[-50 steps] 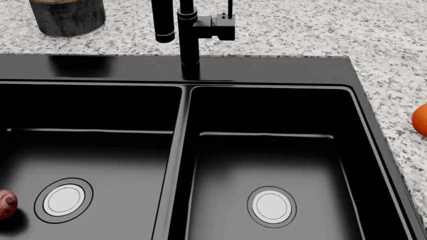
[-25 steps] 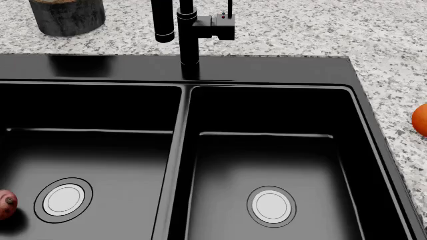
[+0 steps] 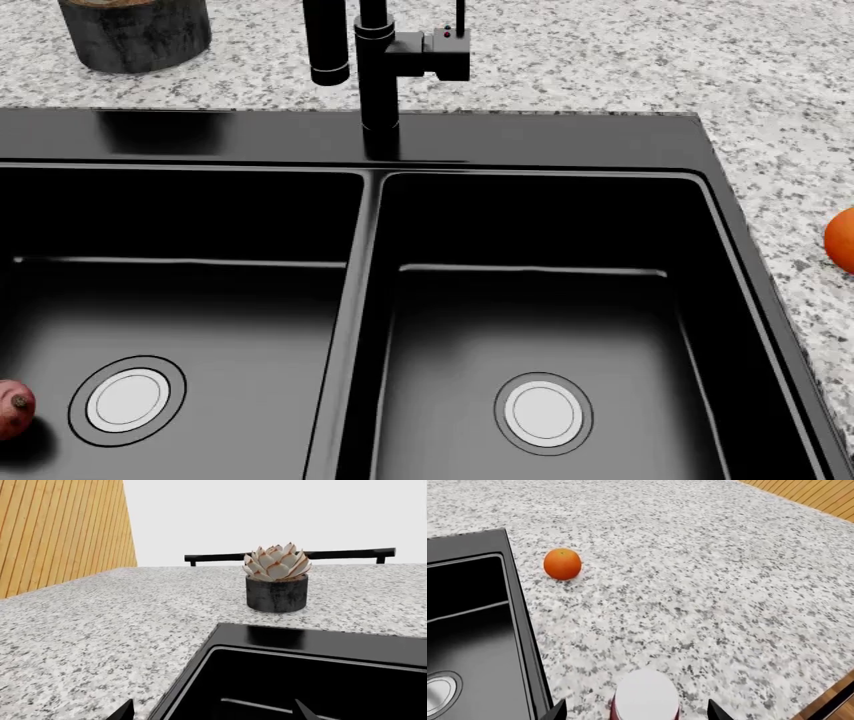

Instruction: Pick the jam from the counter and place it in the sink

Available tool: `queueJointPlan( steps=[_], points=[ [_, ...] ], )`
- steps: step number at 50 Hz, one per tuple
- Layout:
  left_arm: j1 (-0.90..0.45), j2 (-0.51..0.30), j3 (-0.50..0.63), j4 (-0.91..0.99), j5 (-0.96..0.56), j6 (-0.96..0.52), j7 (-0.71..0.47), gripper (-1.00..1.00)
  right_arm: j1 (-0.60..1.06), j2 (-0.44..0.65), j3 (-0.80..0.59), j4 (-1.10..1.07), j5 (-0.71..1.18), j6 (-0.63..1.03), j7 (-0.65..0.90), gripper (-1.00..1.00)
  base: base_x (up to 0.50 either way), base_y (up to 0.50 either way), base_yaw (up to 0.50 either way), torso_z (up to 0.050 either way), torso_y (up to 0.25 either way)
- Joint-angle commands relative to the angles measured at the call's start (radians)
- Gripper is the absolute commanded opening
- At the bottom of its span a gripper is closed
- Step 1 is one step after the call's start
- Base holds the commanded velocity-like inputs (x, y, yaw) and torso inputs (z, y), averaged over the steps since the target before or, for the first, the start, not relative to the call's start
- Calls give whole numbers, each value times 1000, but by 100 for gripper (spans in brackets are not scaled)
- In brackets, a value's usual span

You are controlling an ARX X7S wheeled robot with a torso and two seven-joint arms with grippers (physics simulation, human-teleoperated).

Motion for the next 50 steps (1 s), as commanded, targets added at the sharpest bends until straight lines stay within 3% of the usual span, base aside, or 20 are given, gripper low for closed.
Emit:
queueJointPlan(
  steps=[1,7,18,39,50],
  points=[
    [11,-2,8,-35,6,42,7,100,27,13,-97,18,-116,-39,-77,100,0,0,0,0,0],
    [16,-3,12,-45,8,56,8,100,48,43,-167,42,-180,-65,-117,100,0,0,0,0,0],
    [0,-2,24,-37,4,37,-1,100,56,61,-178,86,-224,-65,-140,100,0,0,0,0,0],
    [4,-3,28,-34,-2,36,-6,100,54,-10,-211,142,-355,-41,-220,100,0,0,0,0,0],
    [9,-8,34,-60,2,66,1,100,81,-41,-313,139,-408,-82,-264,100,0,0,0,0,0]
  ],
)
